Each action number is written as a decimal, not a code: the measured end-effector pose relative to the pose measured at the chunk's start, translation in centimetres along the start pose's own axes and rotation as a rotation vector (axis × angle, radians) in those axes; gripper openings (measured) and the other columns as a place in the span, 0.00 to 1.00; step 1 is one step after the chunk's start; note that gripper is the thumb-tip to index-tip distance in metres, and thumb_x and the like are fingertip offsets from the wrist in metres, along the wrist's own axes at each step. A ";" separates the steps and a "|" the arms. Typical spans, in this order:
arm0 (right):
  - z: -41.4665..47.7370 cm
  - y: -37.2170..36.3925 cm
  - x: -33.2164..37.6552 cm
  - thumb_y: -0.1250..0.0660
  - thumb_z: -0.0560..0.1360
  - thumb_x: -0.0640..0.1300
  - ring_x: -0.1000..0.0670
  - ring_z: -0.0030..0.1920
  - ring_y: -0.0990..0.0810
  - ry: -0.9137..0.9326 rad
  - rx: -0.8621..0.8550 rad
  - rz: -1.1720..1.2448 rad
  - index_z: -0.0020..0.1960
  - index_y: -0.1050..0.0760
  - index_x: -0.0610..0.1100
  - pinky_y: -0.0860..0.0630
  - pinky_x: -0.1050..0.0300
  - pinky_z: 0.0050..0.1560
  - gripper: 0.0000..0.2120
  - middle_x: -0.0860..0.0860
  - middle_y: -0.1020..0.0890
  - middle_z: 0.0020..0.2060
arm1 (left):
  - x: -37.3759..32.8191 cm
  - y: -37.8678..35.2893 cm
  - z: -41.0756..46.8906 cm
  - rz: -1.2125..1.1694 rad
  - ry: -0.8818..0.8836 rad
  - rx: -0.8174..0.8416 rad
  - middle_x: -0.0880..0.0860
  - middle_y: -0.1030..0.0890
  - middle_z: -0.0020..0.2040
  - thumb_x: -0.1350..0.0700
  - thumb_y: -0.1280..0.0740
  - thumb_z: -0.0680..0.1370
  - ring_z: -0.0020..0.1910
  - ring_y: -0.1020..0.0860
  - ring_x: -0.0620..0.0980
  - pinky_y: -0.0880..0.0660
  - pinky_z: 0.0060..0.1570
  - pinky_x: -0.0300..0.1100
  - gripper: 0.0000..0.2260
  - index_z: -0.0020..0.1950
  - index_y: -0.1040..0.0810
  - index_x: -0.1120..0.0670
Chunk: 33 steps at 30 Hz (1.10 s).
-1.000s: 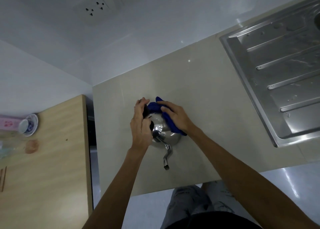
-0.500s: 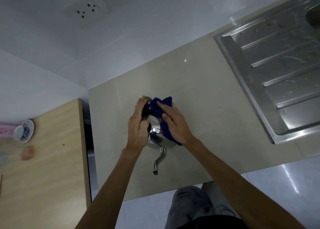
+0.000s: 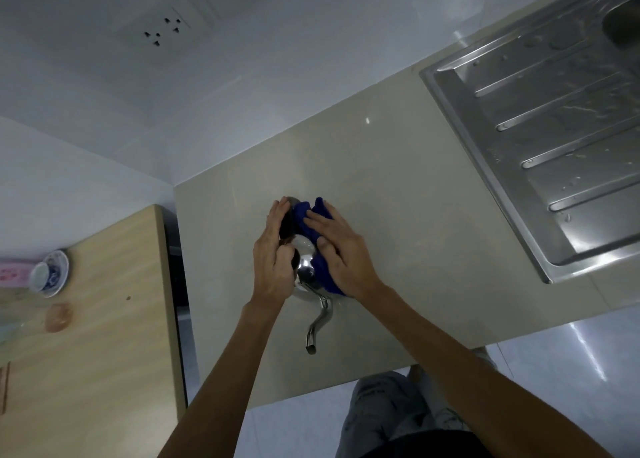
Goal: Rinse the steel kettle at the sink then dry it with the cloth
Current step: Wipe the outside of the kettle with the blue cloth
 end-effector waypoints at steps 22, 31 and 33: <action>1.2 1.3 -5.9 0.45 0.82 0.36 0.46 0.72 0.28 -0.350 0.097 0.117 0.68 0.22 0.39 0.39 0.51 0.78 0.19 0.42 0.23 0.69 | -2.6 -0.8 0.0 0.019 -0.104 0.001 0.30 0.27 0.66 0.73 0.49 0.70 0.70 0.32 0.34 0.38 0.73 0.36 0.31 0.71 0.32 0.53; -3.7 -0.9 -3.0 0.45 0.82 0.38 0.49 0.73 0.29 -0.159 -0.133 0.111 0.71 0.26 0.39 0.38 0.43 0.78 0.19 0.46 0.23 0.69 | 0.0 -0.2 0.1 0.002 0.001 -0.027 0.57 0.25 0.71 0.70 0.47 0.73 0.75 0.32 0.56 0.36 0.74 0.61 0.28 0.74 0.31 0.61; -1.4 0.8 -5.3 0.46 0.80 0.38 0.52 0.65 0.23 -0.309 -0.106 0.151 0.66 0.22 0.39 0.31 0.43 0.72 0.20 0.49 0.20 0.63 | -0.1 -0.1 0.1 0.025 -0.026 -0.017 0.61 0.26 0.71 0.70 0.47 0.71 0.75 0.32 0.58 0.36 0.73 0.62 0.29 0.74 0.32 0.64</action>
Point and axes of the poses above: each hand's wrist, its own z-axis towards the middle knuckle, its own y-axis out of the back of the hand, x = y × z, the point moved 3 cm from there along z, towards the middle knuckle
